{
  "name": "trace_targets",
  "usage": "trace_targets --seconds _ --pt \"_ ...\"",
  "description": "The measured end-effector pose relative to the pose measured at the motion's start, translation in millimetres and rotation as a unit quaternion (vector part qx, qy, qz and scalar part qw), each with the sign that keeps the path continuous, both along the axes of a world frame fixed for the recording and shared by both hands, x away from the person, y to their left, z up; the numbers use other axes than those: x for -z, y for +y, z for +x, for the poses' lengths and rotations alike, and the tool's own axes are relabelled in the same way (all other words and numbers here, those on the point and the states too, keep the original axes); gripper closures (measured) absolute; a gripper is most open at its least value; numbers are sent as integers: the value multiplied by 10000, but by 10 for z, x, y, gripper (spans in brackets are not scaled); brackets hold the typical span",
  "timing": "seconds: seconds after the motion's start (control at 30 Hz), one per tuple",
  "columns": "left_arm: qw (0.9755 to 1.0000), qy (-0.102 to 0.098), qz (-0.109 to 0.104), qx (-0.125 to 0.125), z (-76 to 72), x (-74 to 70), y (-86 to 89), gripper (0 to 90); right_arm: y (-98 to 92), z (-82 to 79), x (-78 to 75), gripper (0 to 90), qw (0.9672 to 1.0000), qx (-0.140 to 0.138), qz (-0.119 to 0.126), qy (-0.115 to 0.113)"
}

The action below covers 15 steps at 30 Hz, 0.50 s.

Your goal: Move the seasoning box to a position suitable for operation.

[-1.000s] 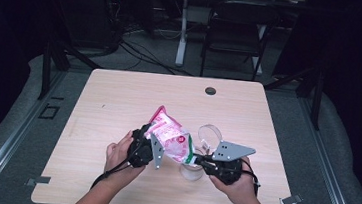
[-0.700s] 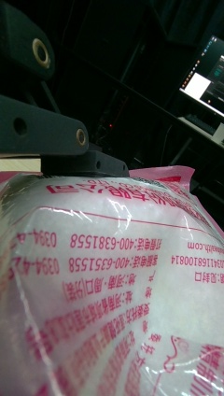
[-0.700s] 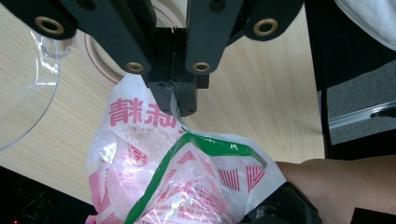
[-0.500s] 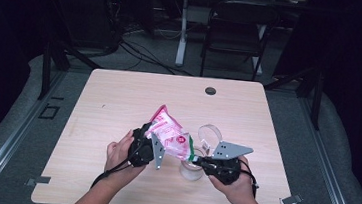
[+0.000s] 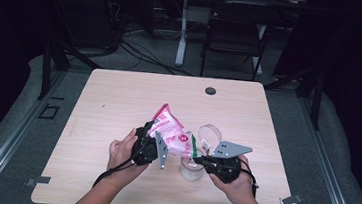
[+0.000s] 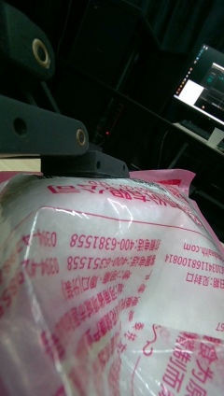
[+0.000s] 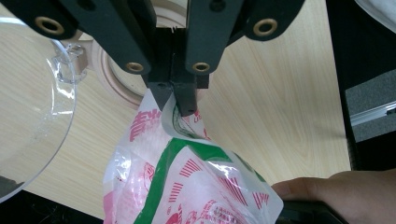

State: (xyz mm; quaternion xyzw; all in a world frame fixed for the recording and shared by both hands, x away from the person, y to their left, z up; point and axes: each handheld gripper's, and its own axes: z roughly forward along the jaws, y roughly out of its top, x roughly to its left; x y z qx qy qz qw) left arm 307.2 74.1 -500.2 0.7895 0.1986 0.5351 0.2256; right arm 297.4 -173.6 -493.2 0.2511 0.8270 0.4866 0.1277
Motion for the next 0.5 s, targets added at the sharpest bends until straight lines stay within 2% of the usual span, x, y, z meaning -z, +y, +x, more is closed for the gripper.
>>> trace_targets --seconds 0.37,0.47,0.5 --pt "9999 -102 103 8 4 -26 -19 604 -4 7 33 900 10000 20 22 -6" --pt "9996 -107 253 -12 2 -62 -18 604 -6 10 38 900 10000 14 31 -3" --pt "9996 -142 236 5 7 -63 -21 604 -6 10 41 900 10000 16 35 -6"
